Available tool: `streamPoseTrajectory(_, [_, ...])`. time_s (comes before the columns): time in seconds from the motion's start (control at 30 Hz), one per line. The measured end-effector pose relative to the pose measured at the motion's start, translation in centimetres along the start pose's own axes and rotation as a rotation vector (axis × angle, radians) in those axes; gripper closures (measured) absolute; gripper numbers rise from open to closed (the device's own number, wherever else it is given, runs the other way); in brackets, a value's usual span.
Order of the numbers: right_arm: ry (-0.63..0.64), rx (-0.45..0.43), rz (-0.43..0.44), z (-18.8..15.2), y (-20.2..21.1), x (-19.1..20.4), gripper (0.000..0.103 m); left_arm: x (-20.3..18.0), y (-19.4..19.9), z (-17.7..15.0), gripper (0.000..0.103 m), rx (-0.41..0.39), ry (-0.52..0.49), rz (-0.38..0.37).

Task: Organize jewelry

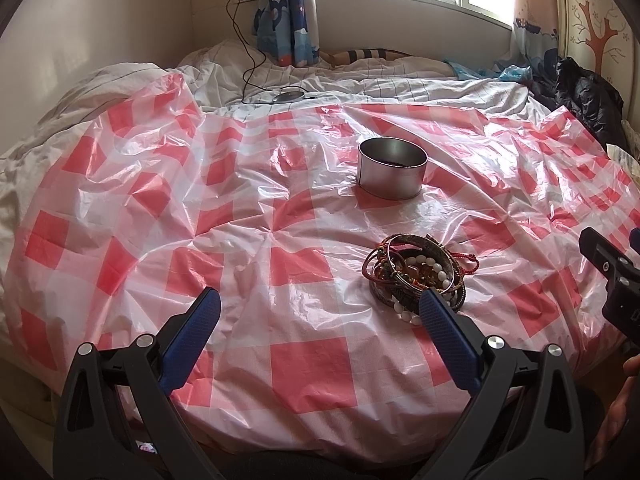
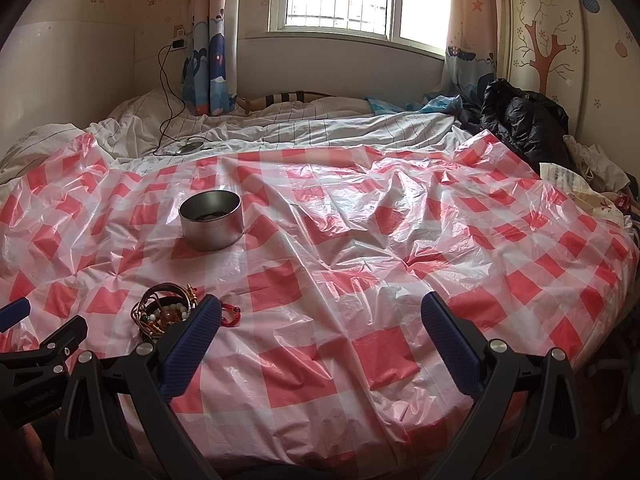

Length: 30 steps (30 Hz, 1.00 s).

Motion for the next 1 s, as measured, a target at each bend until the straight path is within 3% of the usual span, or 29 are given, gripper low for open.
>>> streamPoseTrajectory(1.0, [-0.003,-0.002,0.007,-0.01,-0.17,0.31,0.007,0.01,0.06,-0.07,0.007,0.007,0.003,-0.001])
Point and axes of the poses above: each gripper's, at about its wrist camera, not at the fingertips, and y roughly against the way its jaws point, x to its left, z to its top, the point moved 7 cm from there along -y, roughly the way its jaws point, and after that the axes turned 12 degrees about -z, right-handed, at the moved point
